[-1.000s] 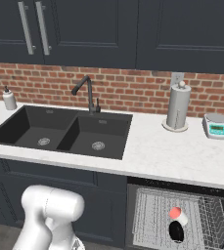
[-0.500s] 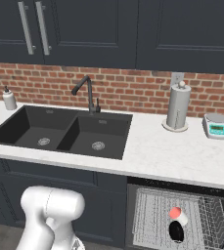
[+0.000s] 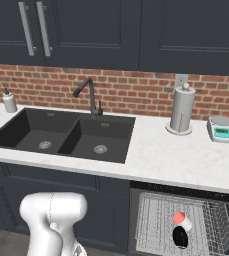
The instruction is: Pick up the cup and bowl from the counter, place them in the dishwasher, and close the dishwasher door.
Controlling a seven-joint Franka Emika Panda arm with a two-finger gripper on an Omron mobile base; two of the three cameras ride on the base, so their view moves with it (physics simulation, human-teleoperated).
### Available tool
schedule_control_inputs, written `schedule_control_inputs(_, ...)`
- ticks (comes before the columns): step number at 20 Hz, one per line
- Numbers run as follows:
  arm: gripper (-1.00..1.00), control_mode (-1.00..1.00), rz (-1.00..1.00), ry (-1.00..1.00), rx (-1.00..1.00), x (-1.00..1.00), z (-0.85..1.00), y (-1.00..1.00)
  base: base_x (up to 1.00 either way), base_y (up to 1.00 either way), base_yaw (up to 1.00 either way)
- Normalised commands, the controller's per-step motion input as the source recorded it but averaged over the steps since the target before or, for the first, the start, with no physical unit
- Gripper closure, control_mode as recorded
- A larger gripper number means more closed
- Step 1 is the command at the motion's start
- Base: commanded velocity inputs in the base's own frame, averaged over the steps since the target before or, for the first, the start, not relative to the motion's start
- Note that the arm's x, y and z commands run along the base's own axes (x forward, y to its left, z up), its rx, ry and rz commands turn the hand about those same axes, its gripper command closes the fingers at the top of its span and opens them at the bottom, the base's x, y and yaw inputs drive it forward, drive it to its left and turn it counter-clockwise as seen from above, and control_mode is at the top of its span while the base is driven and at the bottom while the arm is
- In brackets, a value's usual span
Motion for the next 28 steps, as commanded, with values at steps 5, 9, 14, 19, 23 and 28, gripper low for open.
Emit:
schedule_control_inputs(5,-1.00,-1.00,0.18,0.05,0.00,-0.12,-1.00,-0.32,0.00,0.00,0.00)
schedule_control_inputs(9,-1.00,-1.00,0.21,0.03,0.00,-0.04,-1.00,-0.41,0.00,0.00,0.00)
schedule_control_inputs(14,-1.00,-1.00,0.18,0.05,0.00,0.00,-1.00,-0.45,0.00,0.00,0.00)
schedule_control_inputs(19,-1.00,-1.00,0.12,0.09,0.00,0.01,-1.00,-0.55,0.00,0.00,0.00)
schedule_control_inputs(23,-1.00,-1.00,0.09,-0.02,-0.01,0.22,-0.96,-0.36,0.00,0.00,0.00)
schedule_control_inputs(28,-1.00,-1.00,0.09,-0.26,0.00,0.50,-0.59,-0.04,0.00,0.00,0.00)
